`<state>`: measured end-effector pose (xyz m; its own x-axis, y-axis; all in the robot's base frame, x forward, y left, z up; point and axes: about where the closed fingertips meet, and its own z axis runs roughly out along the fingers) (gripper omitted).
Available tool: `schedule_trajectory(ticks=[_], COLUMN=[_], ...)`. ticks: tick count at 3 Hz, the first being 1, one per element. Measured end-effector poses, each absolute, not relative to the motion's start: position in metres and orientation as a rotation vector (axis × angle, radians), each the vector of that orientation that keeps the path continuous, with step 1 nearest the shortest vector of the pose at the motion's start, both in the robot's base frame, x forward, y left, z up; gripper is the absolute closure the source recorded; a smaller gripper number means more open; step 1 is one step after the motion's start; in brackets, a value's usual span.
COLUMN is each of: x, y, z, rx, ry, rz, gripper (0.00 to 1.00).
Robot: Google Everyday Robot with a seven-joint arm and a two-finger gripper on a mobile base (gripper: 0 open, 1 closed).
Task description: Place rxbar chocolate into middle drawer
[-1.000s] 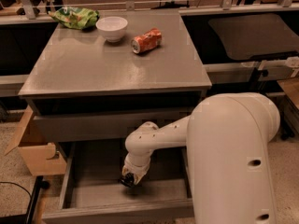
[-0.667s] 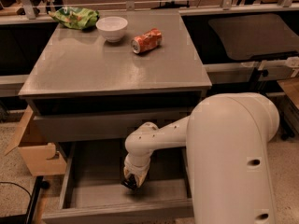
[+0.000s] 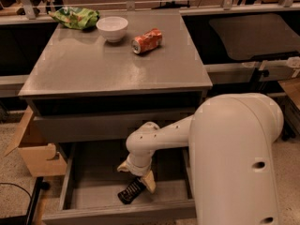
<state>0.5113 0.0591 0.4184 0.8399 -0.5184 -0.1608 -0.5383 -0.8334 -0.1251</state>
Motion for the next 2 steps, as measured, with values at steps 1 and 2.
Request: schedule_trajectory(ticks=[1, 2], x=[0.507, 0.501], y=[0.042, 0.018], z=[0.438, 0.470], rx=[-2.887, -2.929], ry=[0.806, 0.784], rz=[0.170, 0.126], gripper=[0.00, 0.00])
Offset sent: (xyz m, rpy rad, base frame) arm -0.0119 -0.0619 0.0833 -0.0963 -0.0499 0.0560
